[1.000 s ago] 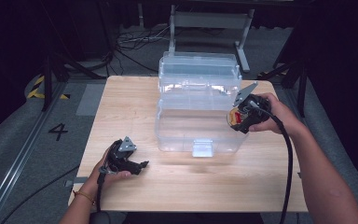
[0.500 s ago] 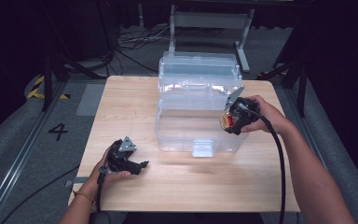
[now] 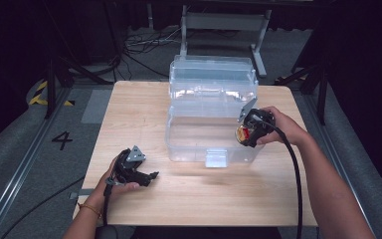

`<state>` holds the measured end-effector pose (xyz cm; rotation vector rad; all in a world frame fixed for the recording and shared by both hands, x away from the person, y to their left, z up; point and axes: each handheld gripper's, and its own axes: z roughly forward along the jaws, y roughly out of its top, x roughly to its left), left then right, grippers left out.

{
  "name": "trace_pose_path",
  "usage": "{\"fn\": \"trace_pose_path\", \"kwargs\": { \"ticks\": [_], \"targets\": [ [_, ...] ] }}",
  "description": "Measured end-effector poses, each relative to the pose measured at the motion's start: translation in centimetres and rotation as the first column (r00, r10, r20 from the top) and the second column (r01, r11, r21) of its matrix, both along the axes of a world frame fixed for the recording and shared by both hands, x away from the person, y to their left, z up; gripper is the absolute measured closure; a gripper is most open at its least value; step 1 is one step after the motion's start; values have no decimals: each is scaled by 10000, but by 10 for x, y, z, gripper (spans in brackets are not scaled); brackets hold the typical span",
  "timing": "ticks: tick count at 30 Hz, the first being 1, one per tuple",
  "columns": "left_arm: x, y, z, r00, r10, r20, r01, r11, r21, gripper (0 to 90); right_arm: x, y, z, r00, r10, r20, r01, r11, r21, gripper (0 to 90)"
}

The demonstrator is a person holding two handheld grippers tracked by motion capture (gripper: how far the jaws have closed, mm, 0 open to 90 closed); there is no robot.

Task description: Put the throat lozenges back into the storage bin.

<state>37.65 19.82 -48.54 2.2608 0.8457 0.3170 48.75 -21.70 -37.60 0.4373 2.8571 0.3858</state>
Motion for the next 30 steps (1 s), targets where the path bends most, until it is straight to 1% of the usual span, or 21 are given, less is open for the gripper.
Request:
{"fn": "trace_pose_path", "kwargs": {
  "ticks": [2, 4, 5, 8, 9, 10, 12, 15, 20, 26, 28, 30],
  "targets": [
    [0, 0, 0, 10000, -4, -5, 4, 10000, 4, 143, 1, -3, -2, 9999, -34, -124, 34, 10000, -42, 204],
    [0, 0, 0, 10000, -6, -8, 6, 10000, 3, 144, 1, -5, -4, 9999, -151, -61, 151, 9999, -58, 204],
    [0, 0, 0, 10000, 5, -6, -5, 10000, -2, 143, 0, -5, -4, 9999, -102, -19, 102, 9999, -82, 205],
    [0, 0, 0, 10000, -6, -7, 6, 10000, -5, 143, 0, -7, -8, 9998, -66, -173, 65, 10000, -57, 204],
    [0, 0, 0, 10000, -9, -6, 9, 10000, -5, 143, 0, -8, -9, 9996, -204, -213, 205, 9998, 55, 204],
    [0, 0, 0, 10000, -14, -6, 14, 10000, -3, 143, 0, -9, -10, 9997, -219, -148, 221, 9996, 150, 204],
    [0, 0, 0, 10000, -9, -6, 9, 10000, -6, 143, 1, -11, -12, 9992, -368, -176, 373, 9989, 275, 204],
    [0, 0, 0, 10000, -12, -5, 12, 10000, -4, 143, 1, -12, -14, 9979, -620, -198, 625, 9977, 262, 204],
    [0, 0, 0, 10000, -9, 0, 9, 10000, 4, 143, 3, -10, -16, 9975, -640, -294, 646, 9977, 188, 203],
    [0, 0, 0, 10000, -12, -7, 12, 10000, -5, 143, 3, -10, -17, 9963, -795, -338, 805, 9963, 293, 198],
    [0, 0, 0, 10000, -11, -7, 11, 10000, -6, 143, 3, -10, -17, 9965, -755, -371, 767, 9965, 321, 202],
    [0, 0, 0, 10000, -10, 0, 10, 10000, 3, 143, 2, -11, -16, 9948, -944, -374, 967, 9934, 624, 202]
  ]
}}
